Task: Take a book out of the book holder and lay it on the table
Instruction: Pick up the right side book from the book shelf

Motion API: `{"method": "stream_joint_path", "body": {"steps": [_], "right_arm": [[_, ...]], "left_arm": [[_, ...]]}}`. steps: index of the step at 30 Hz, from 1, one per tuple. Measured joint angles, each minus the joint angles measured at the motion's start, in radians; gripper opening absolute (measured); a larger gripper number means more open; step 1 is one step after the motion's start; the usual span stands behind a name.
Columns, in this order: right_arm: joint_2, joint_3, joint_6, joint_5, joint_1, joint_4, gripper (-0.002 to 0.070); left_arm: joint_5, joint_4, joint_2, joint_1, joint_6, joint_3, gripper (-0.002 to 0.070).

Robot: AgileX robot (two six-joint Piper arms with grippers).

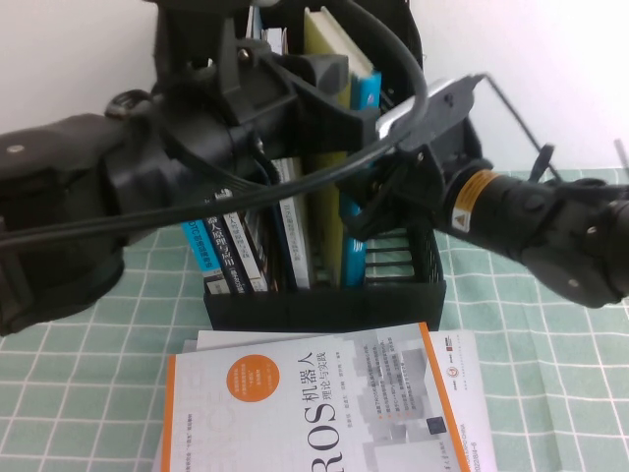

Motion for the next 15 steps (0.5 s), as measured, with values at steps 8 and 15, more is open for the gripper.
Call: {"method": "stream_joint_path", "body": {"steps": [8,15], "right_arm": [[-0.099,0.002,-0.16,0.023,0.006,0.111,0.0319],[-0.145,0.006,-0.242,-0.104,0.0,0.161,0.024]], "left_arm": [[-0.098,0.0,-0.149,0.0,0.083,-0.024,-0.0003],[-0.133,0.0,-0.294,0.0,0.149,-0.039,-0.0003]]}}
